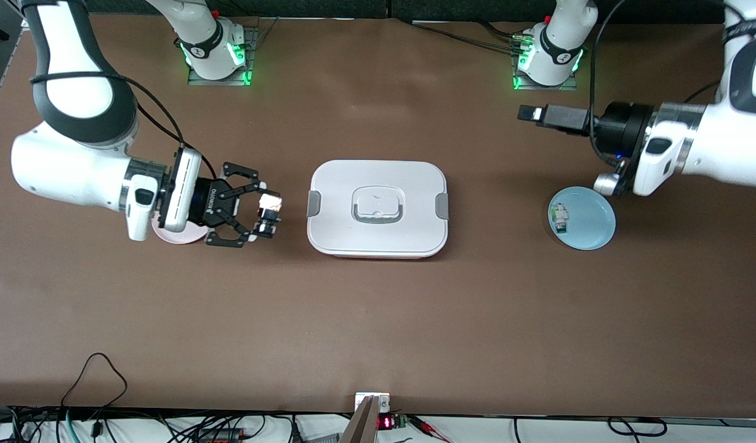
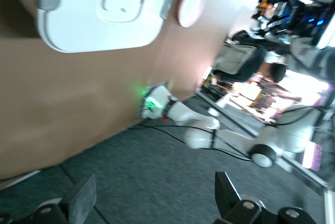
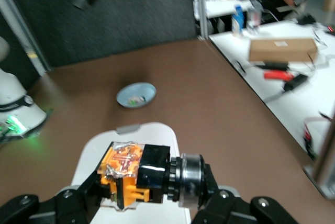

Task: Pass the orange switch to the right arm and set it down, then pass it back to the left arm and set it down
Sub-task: 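Carry the switch over the box while the left gripper approaches it, then grasp the switch with the left gripper from the right gripper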

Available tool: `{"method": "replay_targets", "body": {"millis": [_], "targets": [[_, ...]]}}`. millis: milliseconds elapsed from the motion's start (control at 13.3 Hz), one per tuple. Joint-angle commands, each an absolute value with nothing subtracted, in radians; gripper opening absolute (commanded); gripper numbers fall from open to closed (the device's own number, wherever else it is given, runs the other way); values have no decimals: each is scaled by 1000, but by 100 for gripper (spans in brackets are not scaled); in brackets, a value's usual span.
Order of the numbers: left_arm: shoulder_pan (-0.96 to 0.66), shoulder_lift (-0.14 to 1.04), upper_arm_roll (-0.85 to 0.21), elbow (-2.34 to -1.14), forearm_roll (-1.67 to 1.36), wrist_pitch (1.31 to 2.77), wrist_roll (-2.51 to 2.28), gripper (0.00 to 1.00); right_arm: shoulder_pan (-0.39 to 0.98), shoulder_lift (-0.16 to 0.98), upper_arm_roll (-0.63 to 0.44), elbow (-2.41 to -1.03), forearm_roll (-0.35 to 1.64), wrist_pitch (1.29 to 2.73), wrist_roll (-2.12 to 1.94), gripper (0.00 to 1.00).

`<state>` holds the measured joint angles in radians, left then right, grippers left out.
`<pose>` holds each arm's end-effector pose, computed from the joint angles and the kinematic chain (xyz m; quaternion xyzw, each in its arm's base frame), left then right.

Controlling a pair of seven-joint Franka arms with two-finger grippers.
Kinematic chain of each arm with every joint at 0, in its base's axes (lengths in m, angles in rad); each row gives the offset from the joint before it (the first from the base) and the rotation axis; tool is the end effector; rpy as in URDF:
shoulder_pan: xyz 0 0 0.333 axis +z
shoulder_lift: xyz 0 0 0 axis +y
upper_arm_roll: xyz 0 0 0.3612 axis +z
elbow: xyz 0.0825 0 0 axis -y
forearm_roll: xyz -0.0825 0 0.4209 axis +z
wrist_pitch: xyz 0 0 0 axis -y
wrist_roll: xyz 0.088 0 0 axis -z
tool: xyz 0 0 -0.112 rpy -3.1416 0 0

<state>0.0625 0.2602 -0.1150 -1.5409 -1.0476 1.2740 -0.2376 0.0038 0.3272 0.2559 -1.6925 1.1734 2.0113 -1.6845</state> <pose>0.6298 -0.1388 0.5730 0.8270 0.0579 -0.2954 0.4749 0.6788 0.2199 0.4741 -0.6555 -0.5335 -0.3452 0.4081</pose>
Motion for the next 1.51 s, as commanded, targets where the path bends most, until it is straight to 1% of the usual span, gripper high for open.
{"method": "replay_targets", "body": {"millis": [0,75,226,377,452,527,678,829,1055,1205,1432], "targets": [[68,278,-118,-1542,-1112,1279,-245,100,-2,345,259,-1695,1331,1918,-1779,24],[58,282,-120,-1536,-1135,1322,-250,100,2,356,259,-1697,1386,1889,-1790,24],[2,287,-121,-1523,-1140,1434,-255,100,17,367,264,-1695,1471,1878,-1815,24],[-2,308,-121,-1525,-1181,1446,-242,100,58,368,265,-1690,1531,1891,-1815,24],[-2,311,-124,-1529,-1189,1480,-238,100,87,370,267,-1683,1555,1897,-1815,24],[-23,328,-142,-1529,-1203,1535,-238,100,112,379,271,-1681,1563,1940,-1813,24],[-70,339,-172,-1546,-1291,1687,-238,100,136,387,316,-1655,1566,2015,-1810,24],[-110,330,-179,-1600,-1362,1800,-192,100,182,400,339,-1634,1603,2116,-1802,24],[-155,321,-181,-1669,-1478,1890,-29,100,221,420,380,-1582,1647,2239,-1790,24],[-167,310,-208,-1681,-1491,1945,-21,100,227,437,400,-1560,1644,2264,-1772,24],[-163,301,-227,-1690,-1494,1954,-35,99,259,453,402,-1542,1644,2324,-1770,24]]}}
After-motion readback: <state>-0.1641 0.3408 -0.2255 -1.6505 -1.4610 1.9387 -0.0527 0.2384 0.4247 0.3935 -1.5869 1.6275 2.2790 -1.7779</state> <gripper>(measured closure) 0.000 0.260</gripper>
